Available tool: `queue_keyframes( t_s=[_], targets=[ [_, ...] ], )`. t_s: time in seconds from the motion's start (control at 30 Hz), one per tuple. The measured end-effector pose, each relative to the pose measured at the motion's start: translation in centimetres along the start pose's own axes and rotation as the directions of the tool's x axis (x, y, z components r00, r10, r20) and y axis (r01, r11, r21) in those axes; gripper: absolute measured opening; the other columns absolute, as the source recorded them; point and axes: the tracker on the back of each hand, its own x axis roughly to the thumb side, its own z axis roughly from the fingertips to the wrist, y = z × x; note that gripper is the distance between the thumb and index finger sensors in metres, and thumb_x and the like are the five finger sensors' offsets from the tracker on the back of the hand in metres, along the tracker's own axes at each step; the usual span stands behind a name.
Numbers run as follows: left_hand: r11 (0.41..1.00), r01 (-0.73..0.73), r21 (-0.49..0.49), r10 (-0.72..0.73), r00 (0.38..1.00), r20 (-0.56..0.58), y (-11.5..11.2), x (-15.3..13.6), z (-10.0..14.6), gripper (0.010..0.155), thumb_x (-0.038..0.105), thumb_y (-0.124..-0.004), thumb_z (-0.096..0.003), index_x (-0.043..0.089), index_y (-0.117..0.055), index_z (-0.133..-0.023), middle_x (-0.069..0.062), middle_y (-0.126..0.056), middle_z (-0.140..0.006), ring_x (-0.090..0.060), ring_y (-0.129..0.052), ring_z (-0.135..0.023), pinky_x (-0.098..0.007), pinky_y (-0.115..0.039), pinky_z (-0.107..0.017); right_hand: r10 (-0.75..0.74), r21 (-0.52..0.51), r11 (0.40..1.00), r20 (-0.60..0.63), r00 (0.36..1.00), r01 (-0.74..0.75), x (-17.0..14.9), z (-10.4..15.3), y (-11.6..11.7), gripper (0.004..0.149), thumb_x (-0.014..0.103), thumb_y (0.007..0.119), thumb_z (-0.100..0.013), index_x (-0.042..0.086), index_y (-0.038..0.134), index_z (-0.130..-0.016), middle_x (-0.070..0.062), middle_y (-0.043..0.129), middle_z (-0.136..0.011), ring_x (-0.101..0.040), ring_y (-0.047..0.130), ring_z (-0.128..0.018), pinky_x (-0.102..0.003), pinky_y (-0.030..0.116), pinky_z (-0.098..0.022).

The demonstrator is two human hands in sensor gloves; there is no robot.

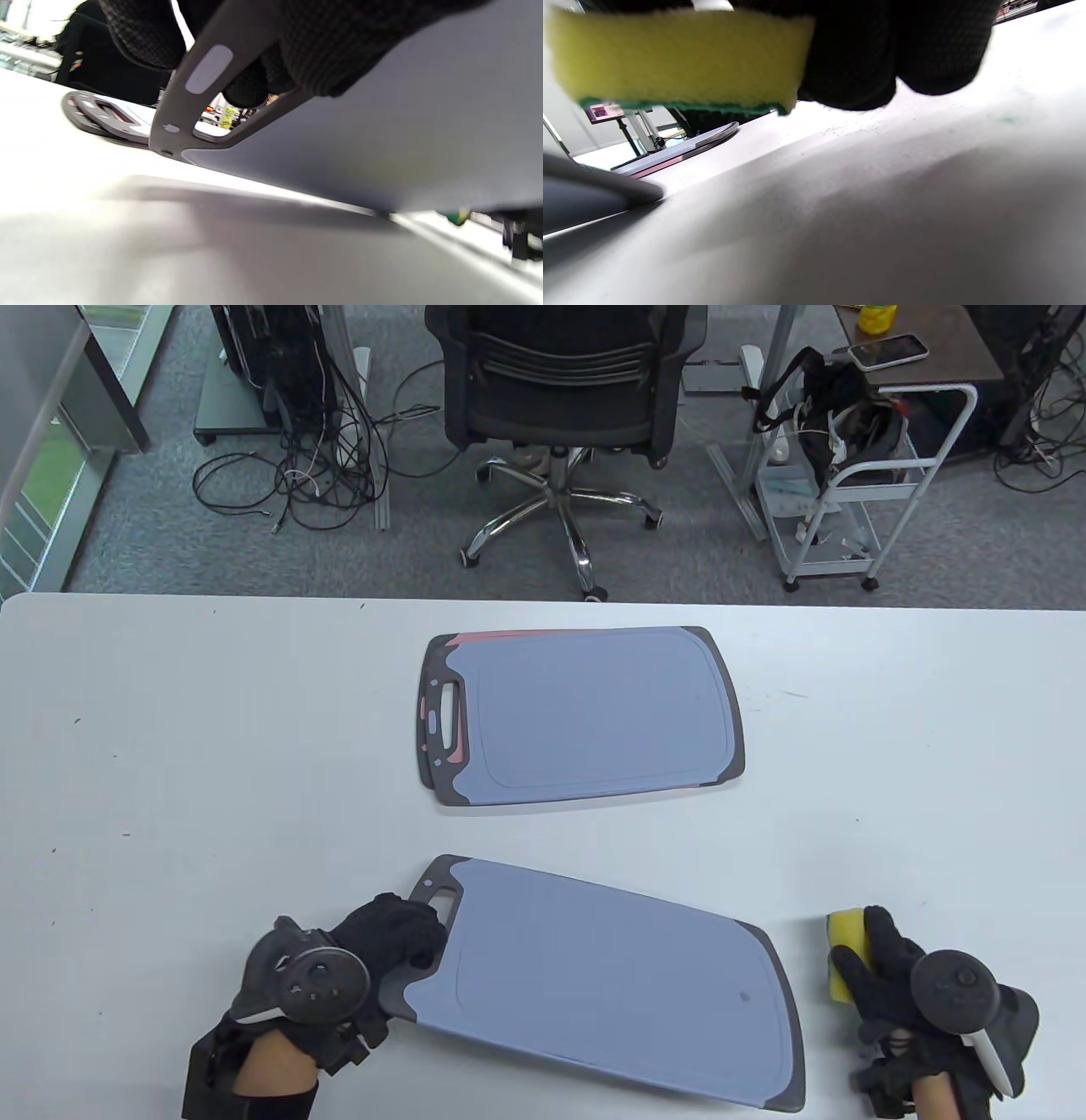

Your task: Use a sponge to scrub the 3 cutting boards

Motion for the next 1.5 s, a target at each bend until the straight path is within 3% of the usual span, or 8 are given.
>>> queue_keyframes(
  t_s=[0.27,0.5,0.8,0.93,1.07,1.3,1.37,1.5],
  targets=[
    [0.877,0.477,0.061,-0.481,0.873,0.078,-2.7,2.9,-1.8,0.044,0.032,-0.082,-0.0533,0.029,-0.063,-0.092,0.008,-0.079,-0.092,-0.02,-0.083,-0.099,-0.053,-0.07,-0.075,-0.027,-0.027,0.999,-0.041,0.999,0.026,-1.1,0.1,-0.5,0.074,0.056,0.071,-0.045,0.011,0.061,-0.103,-0.01,0.084,-0.073,-0.02,0.091,-0.047,-0.047,0.079,-0.046],
    [0.905,0.362,0.224,-0.4,0.904,0.154,-4.0,2.4,-0.2,0.042,0.038,-0.083,-0.0523,0.029,-0.066,-0.09,0.009,-0.081,-0.088,-0.019,-0.085,-0.094,-0.051,-0.069,-0.075,-0.004,-0.024,1.0,-0.015,1.0,0.004,-0.4,0.1,-0.2,0.074,0.056,0.071,-0.045,0.011,0.062,-0.103,-0.01,0.084,-0.073,-0.02,0.091,-0.047,-0.047,0.079,-0.046],
    [0.923,0.338,0.183,-0.369,0.911,0.184,-4.8,2.3,-0.5,0.042,0.039,-0.083,-0.0538,0.029,-0.064,-0.09,0.008,-0.078,-0.089,-0.02,-0.081,-0.095,-0.053,-0.065,-0.076,0.123,-0.053,0.991,0.016,0.992,-0.122,2.1,-0.5,0.2,0.074,0.056,0.072,-0.045,0.011,0.062,-0.103,-0.011,0.084,-0.074,-0.021,0.092,-0.048,-0.047,0.079,-0.046],
    [0.911,0.394,0.123,-0.412,0.887,0.208,-5.3,3.1,-1.1,0.044,0.041,-0.082,-0.0553,0.029,-0.061,-0.092,0.007,-0.076,-0.091,-0.021,-0.08,-0.096,-0.053,-0.066,-0.076,0.202,-0.079,0.977,0.078,0.976,-0.196,7.0,-1.7,0.2,0.073,0.056,0.072,-0.046,0.011,0.062,-0.103,-0.011,0.085,-0.074,-0.021,0.092,-0.048,-0.047,0.08,-0.046],
    [0.908,0.408,0.099,-0.42,0.881,0.22,-5.5,3.3,-1.5,0.045,0.042,-0.082,-0.0559,0.028,-0.06,-0.093,0.007,-0.075,-0.092,-0.021,-0.079,-0.097,-0.053,-0.065,-0.076,0.23,-0.04,0.973,0.227,0.946,-0.227,14.9,-3.0,1.8,0.073,0.056,0.072,-0.046,0.011,0.061,-0.104,-0.011,0.084,-0.075,-0.021,0.092,-0.049,-0.047,0.079,-0.046],
    [0.929,0.356,0.099,-0.369,0.907,0.202,-5.4,2.8,-1.7,0.045,0.04,-0.082,-0.0564,0.027,-0.06,-0.094,0.006,-0.075,-0.092,-0.022,-0.078,-0.098,-0.054,-0.063,-0.077,0.351,-0.017,0.916,0.513,0.783,-0.4,31.5,-3.1,8.5,0.073,0.056,0.072,-0.046,0.013,0.061,-0.104,-0.01,0.084,-0.078,-0.021,0.092,-0.051,-0.046,0.079,-0.047],
    [0.93,0.353,0.102,-0.367,0.908,0.201,-5.4,2.8,-1.6,0.045,0.04,-0.082,-0.0566,0.027,-0.06,-0.094,0.006,-0.074,-0.092,-0.022,-0.078,-0.098,-0.054,-0.063,-0.077,0.363,-0.006,0.902,0.547,0.754,-0.431,34.8,-2.8,10.2,0.073,0.056,0.071,-0.046,0.013,0.061,-0.104,-0.01,0.083,-0.078,-0.021,0.092,-0.051,-0.046,0.079,-0.048],
    [0.929,0.347,0.126,-0.366,0.908,0.204,-5.4,2.9,-1.5,0.044,0.039,-0.083,-0.0565,0.027,-0.061,-0.093,0.006,-0.075,-0.092,-0.023,-0.077,-0.098,-0.054,-0.062,-0.077,0.437,-0.021,0.857,0.559,0.704,-0.515,37.2,-2.8,11.9,0.072,0.056,0.07,-0.047,0.014,0.061,-0.104,-0.009,0.083,-0.079,-0.021,0.091,-0.052,-0.046,0.079,-0.048]
  ],
)
